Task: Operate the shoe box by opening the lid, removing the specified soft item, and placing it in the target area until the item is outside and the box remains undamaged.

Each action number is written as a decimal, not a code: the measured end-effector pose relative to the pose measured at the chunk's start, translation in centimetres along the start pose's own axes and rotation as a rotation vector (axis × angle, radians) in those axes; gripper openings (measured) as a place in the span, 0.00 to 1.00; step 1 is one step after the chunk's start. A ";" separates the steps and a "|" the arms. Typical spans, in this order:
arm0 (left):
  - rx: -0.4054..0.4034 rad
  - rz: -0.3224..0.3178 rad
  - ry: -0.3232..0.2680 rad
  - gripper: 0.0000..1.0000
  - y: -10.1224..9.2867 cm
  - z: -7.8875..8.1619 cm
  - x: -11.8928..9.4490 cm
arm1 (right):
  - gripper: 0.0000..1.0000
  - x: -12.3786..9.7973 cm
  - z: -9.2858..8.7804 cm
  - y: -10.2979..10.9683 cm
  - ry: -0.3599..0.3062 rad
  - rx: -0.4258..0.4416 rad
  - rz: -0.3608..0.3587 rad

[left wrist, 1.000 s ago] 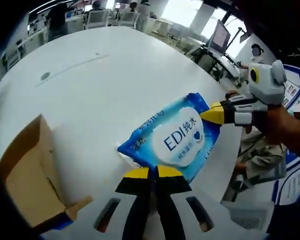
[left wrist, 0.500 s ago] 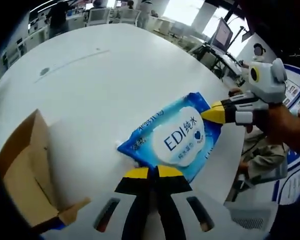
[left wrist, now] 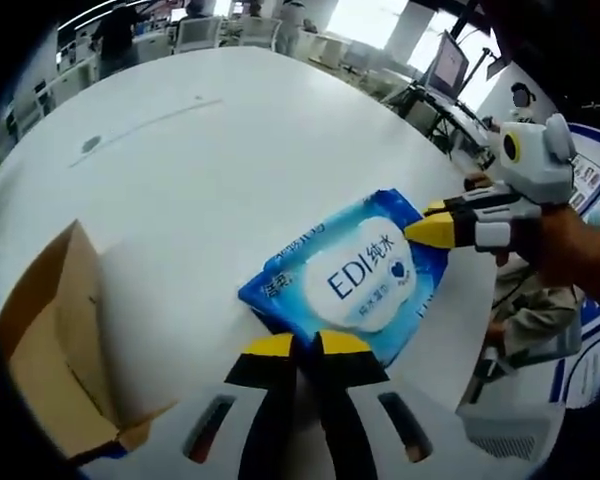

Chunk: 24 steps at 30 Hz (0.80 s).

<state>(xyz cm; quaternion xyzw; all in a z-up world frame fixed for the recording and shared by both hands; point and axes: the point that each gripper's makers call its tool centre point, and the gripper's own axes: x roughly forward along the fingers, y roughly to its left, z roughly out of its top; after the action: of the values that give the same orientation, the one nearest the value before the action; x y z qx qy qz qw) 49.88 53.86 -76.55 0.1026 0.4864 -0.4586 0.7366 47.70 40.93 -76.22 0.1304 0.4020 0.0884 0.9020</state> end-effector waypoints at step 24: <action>-0.037 -0.015 -0.141 0.13 -0.4 0.7 -5.4 | 0.15 -4.2 2.7 2.2 -0.085 -0.046 -0.039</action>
<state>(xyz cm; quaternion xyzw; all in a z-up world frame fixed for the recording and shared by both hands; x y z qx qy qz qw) 49.44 56.29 -71.68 0.0529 0.4421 -0.4613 0.7674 46.79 41.49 -70.87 0.1053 0.3635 0.0745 0.9226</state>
